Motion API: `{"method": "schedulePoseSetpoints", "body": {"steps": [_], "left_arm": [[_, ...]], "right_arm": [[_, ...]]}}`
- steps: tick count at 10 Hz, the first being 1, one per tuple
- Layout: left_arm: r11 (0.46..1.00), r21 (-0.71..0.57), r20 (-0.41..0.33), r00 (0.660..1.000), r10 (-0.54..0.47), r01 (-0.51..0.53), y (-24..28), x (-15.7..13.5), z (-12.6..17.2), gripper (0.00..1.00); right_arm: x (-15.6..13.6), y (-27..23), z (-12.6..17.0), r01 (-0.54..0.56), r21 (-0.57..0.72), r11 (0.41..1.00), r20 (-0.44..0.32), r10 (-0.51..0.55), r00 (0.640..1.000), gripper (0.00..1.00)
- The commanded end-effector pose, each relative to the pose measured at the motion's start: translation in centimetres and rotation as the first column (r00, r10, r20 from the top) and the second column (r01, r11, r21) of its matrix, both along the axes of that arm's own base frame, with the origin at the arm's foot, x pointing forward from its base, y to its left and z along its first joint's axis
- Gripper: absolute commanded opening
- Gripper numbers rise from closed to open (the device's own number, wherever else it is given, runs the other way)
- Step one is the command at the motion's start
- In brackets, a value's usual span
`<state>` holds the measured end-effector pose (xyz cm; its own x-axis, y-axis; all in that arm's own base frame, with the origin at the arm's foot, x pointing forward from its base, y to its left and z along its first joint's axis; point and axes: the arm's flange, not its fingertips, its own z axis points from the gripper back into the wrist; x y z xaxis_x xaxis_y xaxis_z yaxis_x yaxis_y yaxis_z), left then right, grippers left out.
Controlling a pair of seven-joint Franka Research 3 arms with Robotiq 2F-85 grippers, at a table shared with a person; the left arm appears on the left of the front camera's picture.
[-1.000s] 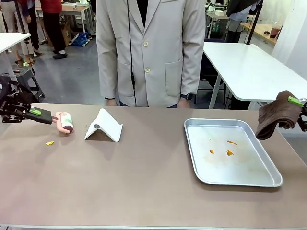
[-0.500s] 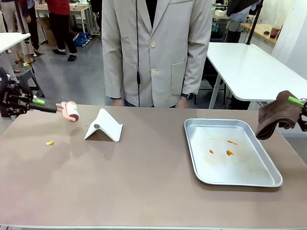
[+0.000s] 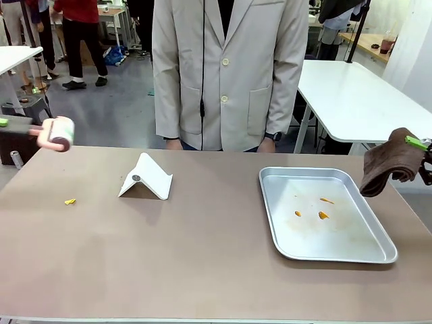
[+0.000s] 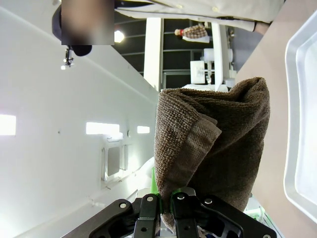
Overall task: Clean the surface of the table.
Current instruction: If a person points to the right, clean the right side of the table with your right hand, and if they point to the left, clean the left side with your left hand.
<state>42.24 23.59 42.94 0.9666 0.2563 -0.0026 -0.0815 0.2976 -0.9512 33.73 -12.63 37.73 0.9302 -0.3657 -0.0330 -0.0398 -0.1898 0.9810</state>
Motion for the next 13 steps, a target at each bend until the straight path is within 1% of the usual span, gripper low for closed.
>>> {"method": "schedulePoseSetpoints", "body": {"steps": [1, 2, 3, 5, 6, 7, 8, 9, 10, 13], "left_arm": [[0.995, -0.027, 0.058, 0.994, -0.097, 0.099, 3.3, -3.3, 0.3, 0.22], [0.996, -0.024, 0.085, 0.992, -0.089, 0.091, 5.2, -5.3, 0.1, 0.22], [0.997, -0.016, 0.095, 0.992, -0.078, 0.080, 6.8, -6.8, -0.3, 0.22], [0.998, -0.004, 0.078, 0.995, -0.067, 0.067, 9.5, -8.7, -1.6, 0.22], [0.998, -0.004, 0.072, 0.996, -0.061, 0.061, 10.5, -9.1, -2.3, 0.22], [0.999, 0.006, 0.048, 0.997, -0.052, 0.052, 11.2, -9.3, -3.0, 0.22], [0.999, 0.012, 0.049, 0.998, -0.035, 0.034, 11.6, -9.4, -3.3, 0.22], [0.999, 0.008, 0.031, 0.999, -0.041, 0.041, 11.8, -9.3, -3.8, 0.22], [0.998, -0.008, -0.004, 0.998, -0.056, 0.056, 11.8, -9.0, -4.3, 0.22], [0.998, 0.056, -0.007, 1.000, 0.006, -0.006, 10.7, -7.5, -6.7, 0.22]], "right_arm": [[-0.2, -0.1, 0.6, -0.008, 0.017, 1.000, -0.008, 0.008, 1.000, 0.02], [-0.2, -0.1, 0.6, -0.008, 0.017, 1.000, -0.008, 0.008, 1.000, 0.02], [-0.2, -0.1, 0.6, -0.008, 0.017, 1.000, -0.008, 0.008, 1.000, 0.02], [-0.2, -0.1, 0.6, -0.008, 0.017, 1.000, -0.008, 0.008, 1.000, 0.02], [-0.2, -0.1, 0.6, -0.008, 0.017, 1.000, -0.008, 0.008, 1.000, 0.02], [-0.2, -0.1, 0.6, -0.008, 0.017, 1.000, -0.008, 0.008, 1.000, 0.02], [-0.2, -0.1, 0.6, -0.008, 0.017, 1.000, -0.008, 0.008, 1.000, 0.02], [-0.2, -0.1, 0.6, -0.008, 0.017, 1.000, -0.008, 0.008, 1.000, 0.02], [-0.2, -0.1, 0.6, -0.008, 0.017, 1.000, -0.008, 0.008, 1.000, 0.02], [-0.2, -0.1, 0.6, -0.008, 0.017, 1.000, -0.008, 0.008, 1.000, 0.02]]}}
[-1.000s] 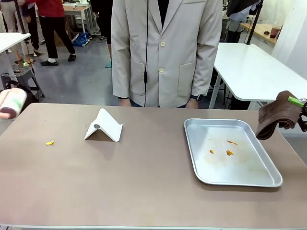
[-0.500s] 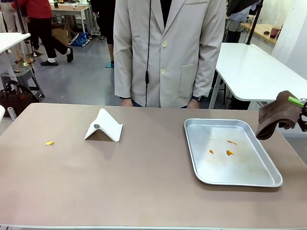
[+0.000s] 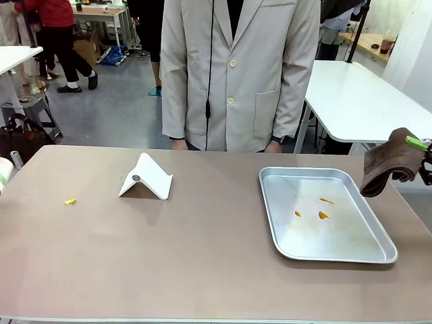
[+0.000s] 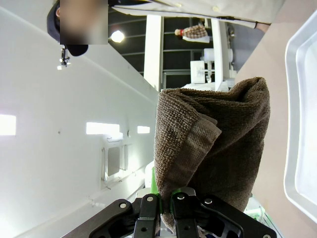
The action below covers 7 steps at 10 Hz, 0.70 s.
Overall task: Clean the surface of the table.
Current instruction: If a person points to the right, clean the right side of the table with your right hand, and if they point to the left, clean the left side with your left hand.
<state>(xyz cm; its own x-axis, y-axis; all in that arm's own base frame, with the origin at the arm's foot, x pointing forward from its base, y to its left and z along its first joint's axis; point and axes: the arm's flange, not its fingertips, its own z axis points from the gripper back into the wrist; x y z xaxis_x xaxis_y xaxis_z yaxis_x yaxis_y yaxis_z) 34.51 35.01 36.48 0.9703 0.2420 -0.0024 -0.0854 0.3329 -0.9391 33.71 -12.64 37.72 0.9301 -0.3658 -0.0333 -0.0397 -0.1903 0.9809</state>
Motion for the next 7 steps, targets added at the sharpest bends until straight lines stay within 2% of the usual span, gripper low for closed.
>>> {"method": "schedulePoseSetpoints", "body": {"steps": [1, 2, 7], "left_arm": [[0.999, 0.041, -0.008, 0.999, 0.032, -0.032, -1.4, 0.5, -1.2, 0.22], [0.998, 0.052, -0.034, 0.999, 0.019, -0.018, -2.1, 0.8, -2.0, 0.22], [0.987, 0.158, -0.068, 0.997, 0.031, -0.020, -5.8, 3.1, -4.4, 0.22]], "right_arm": [[-0.2, -0.1, 0.6, -0.008, 0.017, 1.000, -0.008, 0.008, 1.000, 0.02], [-0.2, -0.1, 0.6, -0.008, 0.017, 1.000, -0.008, 0.008, 1.000, 0.02], [-0.2, -0.1, 0.6, -0.008, 0.017, 1.000, -0.008, 0.008, 1.000, 0.02]]}}
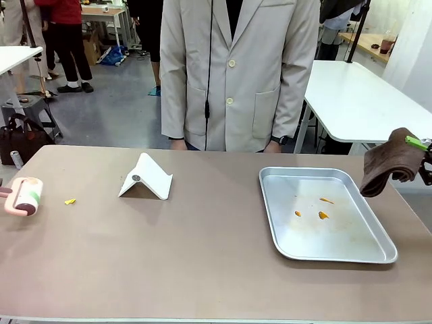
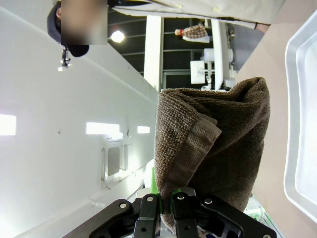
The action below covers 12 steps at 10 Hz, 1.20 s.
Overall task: Clean the surface of the table.
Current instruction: If a person points to the right, clean the right side of the table with your right hand, and if they point to the left, clean the left side with your left hand.
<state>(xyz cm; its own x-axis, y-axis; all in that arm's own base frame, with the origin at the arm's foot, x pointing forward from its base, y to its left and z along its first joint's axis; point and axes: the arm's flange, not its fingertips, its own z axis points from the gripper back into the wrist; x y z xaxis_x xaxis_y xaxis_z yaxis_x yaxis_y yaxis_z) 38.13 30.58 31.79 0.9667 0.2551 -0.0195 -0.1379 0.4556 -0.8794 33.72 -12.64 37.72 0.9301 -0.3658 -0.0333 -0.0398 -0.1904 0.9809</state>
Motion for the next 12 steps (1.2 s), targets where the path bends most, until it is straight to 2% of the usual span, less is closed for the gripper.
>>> {"method": "schedulePoseSetpoints", "body": {"steps": [1, 6, 12], "left_arm": [[0.999, 0.036, -0.030, 1.000, 0.008, -0.007, -2.1, -0.3, -0.2, 0.22], [0.998, 0.070, -0.083, 0.997, -0.002, 0.008, -4.7, 1.0, -1.9, 0.22], [0.991, 0.083, -0.143, 0.986, -0.089, 0.101, -9.7, 2.2, -3.8, 0.22]], "right_arm": [[-0.2, -0.1, 0.6, -0.008, 0.017, 1.000, -0.008, 0.008, 1.000, 0.02], [-0.2, -0.1, 0.6, -0.008, 0.017, 1.000, -0.008, 0.008, 1.000, 0.02], [-0.2, -0.1, 0.6, -0.008, 0.017, 1.000, -0.008, 0.008, 1.000, 0.02]]}}
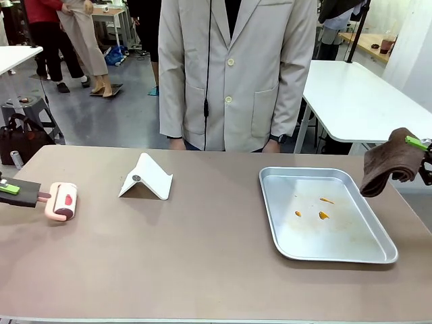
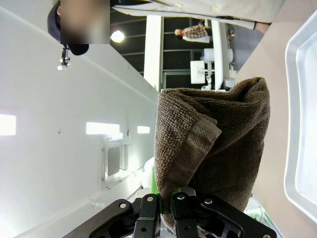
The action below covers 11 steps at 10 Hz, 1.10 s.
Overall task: Clean the surface of the table.
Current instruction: If a person points to the right, clean the right side of the table with your right hand, and if they point to the left, clean the left side with your left hand.
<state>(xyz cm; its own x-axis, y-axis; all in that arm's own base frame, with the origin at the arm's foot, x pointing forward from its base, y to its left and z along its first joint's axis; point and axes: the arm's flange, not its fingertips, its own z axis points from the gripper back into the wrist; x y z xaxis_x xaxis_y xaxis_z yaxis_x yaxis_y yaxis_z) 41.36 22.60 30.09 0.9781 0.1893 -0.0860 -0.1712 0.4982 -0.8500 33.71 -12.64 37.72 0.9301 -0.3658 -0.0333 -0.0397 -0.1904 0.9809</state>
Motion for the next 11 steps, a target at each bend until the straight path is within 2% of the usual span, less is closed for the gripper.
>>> {"method": "schedulePoseSetpoints", "body": {"steps": [1, 5, 8, 11], "left_arm": [[0.998, 0.052, -0.070, 0.997, -0.041, 0.045, -2.5, -0.8, -2.4, 0.22], [0.996, -0.006, -0.077, 0.993, -0.089, 0.089, -6.3, 0.7, -1.7, 0.22], [0.984, -0.151, 0.037, 0.995, -0.094, 0.099, -7.1, 0.8, 1.5, 0.22], [0.965, -0.249, 0.166, 0.985, -0.043, 0.084, -3.6, -1.1, 6.2, 0.22]], "right_arm": [[-0.2, -0.1, 0.6, -0.008, 0.017, 1.000, -0.008, 0.008, 1.000, 0.02], [-0.2, -0.1, 0.6, -0.008, 0.017, 1.000, -0.008, 0.008, 1.000, 0.02], [-0.2, -0.1, 0.6, -0.008, 0.017, 1.000, -0.008, 0.008, 1.000, 0.02], [-0.2, -0.1, 0.6, -0.008, 0.017, 1.000, -0.008, 0.008, 1.000, 0.02]]}}
